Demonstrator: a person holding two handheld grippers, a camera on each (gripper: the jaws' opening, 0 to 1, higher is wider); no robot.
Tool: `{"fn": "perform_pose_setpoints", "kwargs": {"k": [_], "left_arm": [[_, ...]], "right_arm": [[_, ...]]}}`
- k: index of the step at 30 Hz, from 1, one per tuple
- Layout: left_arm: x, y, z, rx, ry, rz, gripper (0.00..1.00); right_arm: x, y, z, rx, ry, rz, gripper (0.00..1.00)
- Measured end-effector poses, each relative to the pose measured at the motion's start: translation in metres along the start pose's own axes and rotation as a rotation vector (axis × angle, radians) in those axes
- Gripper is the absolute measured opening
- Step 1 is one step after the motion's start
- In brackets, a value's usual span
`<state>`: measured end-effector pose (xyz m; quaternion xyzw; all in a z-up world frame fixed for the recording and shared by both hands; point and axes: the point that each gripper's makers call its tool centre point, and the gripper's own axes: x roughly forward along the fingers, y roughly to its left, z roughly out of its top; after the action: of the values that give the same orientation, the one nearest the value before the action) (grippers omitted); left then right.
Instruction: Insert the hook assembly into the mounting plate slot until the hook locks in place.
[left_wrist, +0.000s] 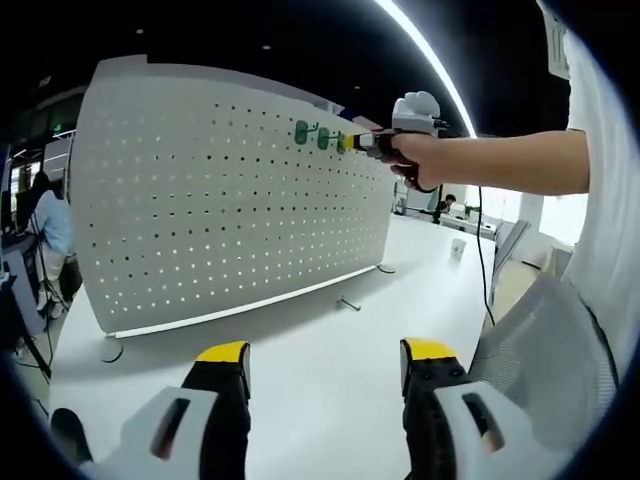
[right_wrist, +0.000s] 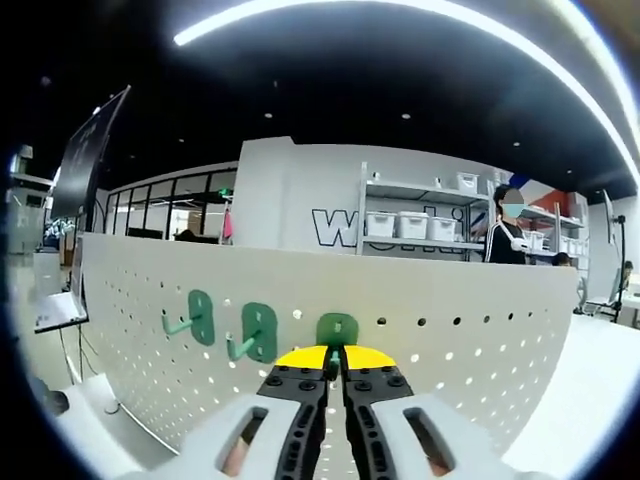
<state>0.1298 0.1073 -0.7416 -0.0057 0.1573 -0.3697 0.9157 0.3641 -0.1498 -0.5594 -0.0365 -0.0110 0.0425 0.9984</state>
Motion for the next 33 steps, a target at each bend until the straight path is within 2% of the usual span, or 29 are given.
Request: {"fn": "perform_pose_setpoints", "kwargs": {"k": [4, 9, 12, 17, 18, 21, 24, 26, 28, 33], "left_arm": [[-0.001, 0.002, 0.000, 0.002, 0.001, 0.003, 0.63], [0.000, -0.001, 0.000, 0.016, 0.007, -0.005, 0.63], [0.000, -0.001, 0.002, 0.016, 0.003, -0.005, 0.63], [0.000, -0.001, 0.004, 0.017, -0.001, -0.005, 0.64], [0.000, -0.001, 0.004, 0.019, -0.002, -0.004, 0.64], [0.001, -0.001, 0.004, 0.023, 0.001, -0.004, 0.65], [0.001, -0.001, 0.005, 0.021, 0.000, -0.004, 0.65], [0.002, -0.002, 0.006, 0.023, -0.002, -0.010, 0.66], [0.002, -0.003, 0.006, 0.026, 0.000, -0.011, 0.65], [0.002, -0.002, 0.006, 0.027, -0.001, -0.010, 0.65]], "right_arm": [[-0.002, 0.001, 0.000, -0.012, -0.002, 0.019, 0.04], [-0.005, 0.004, -0.001, -0.005, -0.022, 0.084, 0.11], [-0.007, 0.010, -0.003, -0.023, -0.036, 0.148, 0.18], [-0.012, 0.012, -0.009, -0.050, -0.043, 0.191, 0.33], [-0.014, 0.018, -0.008, -0.065, -0.056, 0.226, 0.34], [-0.016, 0.023, -0.008, -0.066, -0.069, 0.261, 0.43], [-0.016, 0.026, -0.012, -0.045, -0.055, 0.289, 0.51], [-0.017, 0.026, -0.009, -0.051, -0.077, 0.291, 0.52], [-0.018, 0.028, -0.008, -0.048, -0.080, 0.298, 0.54], [-0.020, 0.028, -0.008, -0.047, -0.074, 0.304, 0.54]]}}
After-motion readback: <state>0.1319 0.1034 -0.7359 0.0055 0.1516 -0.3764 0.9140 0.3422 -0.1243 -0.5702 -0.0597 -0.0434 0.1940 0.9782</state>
